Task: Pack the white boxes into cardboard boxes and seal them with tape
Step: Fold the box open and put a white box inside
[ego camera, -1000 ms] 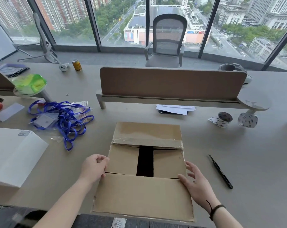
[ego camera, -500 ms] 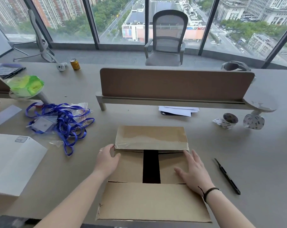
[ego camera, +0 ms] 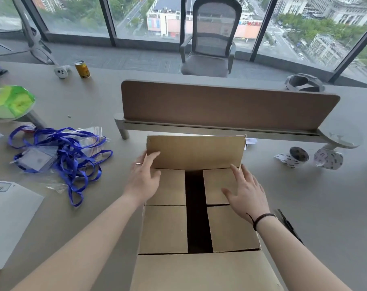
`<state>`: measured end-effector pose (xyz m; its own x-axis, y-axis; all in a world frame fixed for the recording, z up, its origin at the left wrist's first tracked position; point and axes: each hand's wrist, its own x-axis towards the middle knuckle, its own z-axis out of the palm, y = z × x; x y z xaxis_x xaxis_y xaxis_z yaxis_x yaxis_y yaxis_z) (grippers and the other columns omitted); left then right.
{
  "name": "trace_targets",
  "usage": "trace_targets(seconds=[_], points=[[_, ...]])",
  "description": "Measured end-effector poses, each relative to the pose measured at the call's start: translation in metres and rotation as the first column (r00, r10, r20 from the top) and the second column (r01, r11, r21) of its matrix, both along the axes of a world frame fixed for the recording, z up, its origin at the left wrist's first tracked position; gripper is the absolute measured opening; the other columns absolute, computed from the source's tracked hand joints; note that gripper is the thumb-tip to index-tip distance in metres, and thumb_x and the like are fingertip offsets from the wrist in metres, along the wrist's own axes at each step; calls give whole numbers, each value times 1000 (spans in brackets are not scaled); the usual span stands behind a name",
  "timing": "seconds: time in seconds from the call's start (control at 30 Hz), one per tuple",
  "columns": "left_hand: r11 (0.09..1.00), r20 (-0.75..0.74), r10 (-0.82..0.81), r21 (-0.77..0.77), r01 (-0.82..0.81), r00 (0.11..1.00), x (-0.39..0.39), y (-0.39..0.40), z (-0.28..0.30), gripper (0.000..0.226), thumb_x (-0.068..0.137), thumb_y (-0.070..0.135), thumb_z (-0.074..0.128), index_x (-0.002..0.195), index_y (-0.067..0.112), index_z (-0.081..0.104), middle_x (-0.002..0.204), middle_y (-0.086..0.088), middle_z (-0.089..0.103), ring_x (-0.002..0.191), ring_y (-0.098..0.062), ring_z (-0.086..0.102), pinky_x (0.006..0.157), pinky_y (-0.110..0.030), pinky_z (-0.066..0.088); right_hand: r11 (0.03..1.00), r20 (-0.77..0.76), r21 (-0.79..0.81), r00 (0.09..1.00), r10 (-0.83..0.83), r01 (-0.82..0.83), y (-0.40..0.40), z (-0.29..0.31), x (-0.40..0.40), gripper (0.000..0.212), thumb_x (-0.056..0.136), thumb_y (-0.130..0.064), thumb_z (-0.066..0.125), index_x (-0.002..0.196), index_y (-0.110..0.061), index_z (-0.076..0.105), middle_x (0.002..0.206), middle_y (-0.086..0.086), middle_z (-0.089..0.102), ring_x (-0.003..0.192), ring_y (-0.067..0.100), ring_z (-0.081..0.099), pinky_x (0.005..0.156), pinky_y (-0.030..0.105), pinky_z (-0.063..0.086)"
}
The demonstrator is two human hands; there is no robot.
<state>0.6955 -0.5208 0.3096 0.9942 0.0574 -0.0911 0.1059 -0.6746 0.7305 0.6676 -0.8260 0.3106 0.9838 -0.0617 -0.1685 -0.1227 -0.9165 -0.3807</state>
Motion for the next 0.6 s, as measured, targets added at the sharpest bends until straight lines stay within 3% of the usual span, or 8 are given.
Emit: trace_targets(seconds=[0.13, 0.33, 0.47, 0.6], points=[[984, -218, -70, 143, 103, 974, 18, 5, -18, 71, 100, 42, 51, 158, 46, 10, 169, 11, -4, 155, -22, -2, 121, -45, 20, 998, -198, -36, 978, -60, 54, 4, -18, -2, 80, 93, -55, 56, 159, -41, 12, 170, 5, 2, 155, 28, 16, 122, 44, 24], [984, -350, -60, 139, 115, 935, 27, 1, -26, 69, 100, 51, 47, 158, 39, 11, 170, 1, -1, 156, -26, -7, 123, -49, 17, 991, -222, 70, 971, -94, 112, 3, -26, -10, 81, 95, -57, 55, 159, -43, 8, 170, 0, 1, 154, 28, 17, 120, 45, 32], [917, -338, -41, 360, 170, 940, 27, -8, -19, 81, 96, 63, 44, 160, 32, 5, 166, -7, -23, 153, -34, -20, 126, -50, 7, 990, -120, -142, 992, -29, 12, 16, -21, -12, 82, 93, -69, 45, 160, -33, 13, 169, 10, -9, 157, 30, -1, 127, 44, 9], [857, -163, -170, 463, 228, 972, -2, -38, -12, 86, 93, 66, 45, 160, 32, 3, 161, -7, -35, 150, -32, -30, 124, -52, -6, 938, -61, -234, 966, 250, -257, 53, -19, -23, 81, 87, -73, 49, 156, -38, 26, 170, 7, -13, 156, 29, -15, 123, 49, -11]])
